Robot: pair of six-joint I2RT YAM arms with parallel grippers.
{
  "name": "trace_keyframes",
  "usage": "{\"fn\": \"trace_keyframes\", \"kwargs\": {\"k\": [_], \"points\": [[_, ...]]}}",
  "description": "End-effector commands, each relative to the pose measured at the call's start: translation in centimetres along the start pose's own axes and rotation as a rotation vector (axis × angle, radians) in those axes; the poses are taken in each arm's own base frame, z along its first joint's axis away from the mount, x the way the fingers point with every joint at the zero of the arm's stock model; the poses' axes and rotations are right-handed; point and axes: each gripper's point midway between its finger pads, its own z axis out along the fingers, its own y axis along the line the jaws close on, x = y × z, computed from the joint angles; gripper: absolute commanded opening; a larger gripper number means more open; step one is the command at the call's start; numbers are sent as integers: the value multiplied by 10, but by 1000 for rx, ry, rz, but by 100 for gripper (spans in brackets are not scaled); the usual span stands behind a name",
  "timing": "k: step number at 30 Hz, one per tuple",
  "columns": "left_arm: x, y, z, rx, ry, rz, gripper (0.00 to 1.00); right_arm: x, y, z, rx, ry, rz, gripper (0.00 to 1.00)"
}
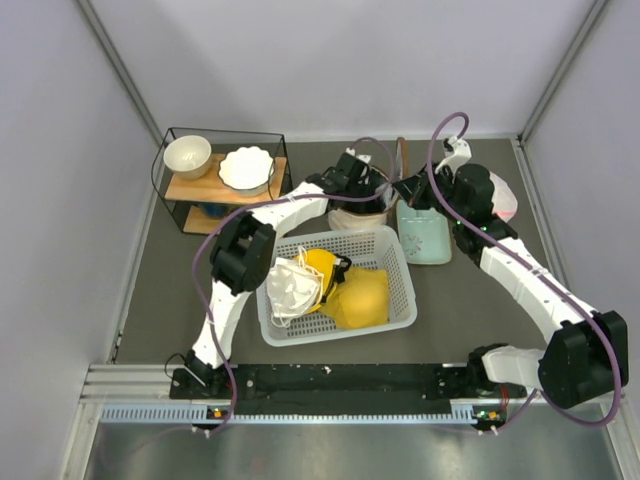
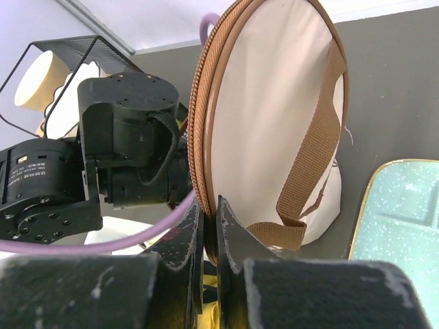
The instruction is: Unzip the laundry bag and remove the bra
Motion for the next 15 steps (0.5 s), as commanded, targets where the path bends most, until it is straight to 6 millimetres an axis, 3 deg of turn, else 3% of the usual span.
{"fn": "trace_keyframes", "kwargs": {"k": [1, 3, 6, 10, 15], "points": [[-9, 3, -9, -20, -8, 33, 1, -29, 14, -10, -27, -85, -26, 0], [-14, -6, -19, 14, -11, 49, 0, -28, 13, -10, -24, -88, -20, 0], [-34, -32, -55, 123, -54, 73, 0, -27, 10, -10, -12, -90, -14, 0], [-66, -78, -128, 305, -150, 119, 0, -28, 7, -8, 10, -93, -8, 0], [-83, -103, -181, 415, -209, 121, 0, -33, 5, -9, 29, -105, 5, 0]]}}
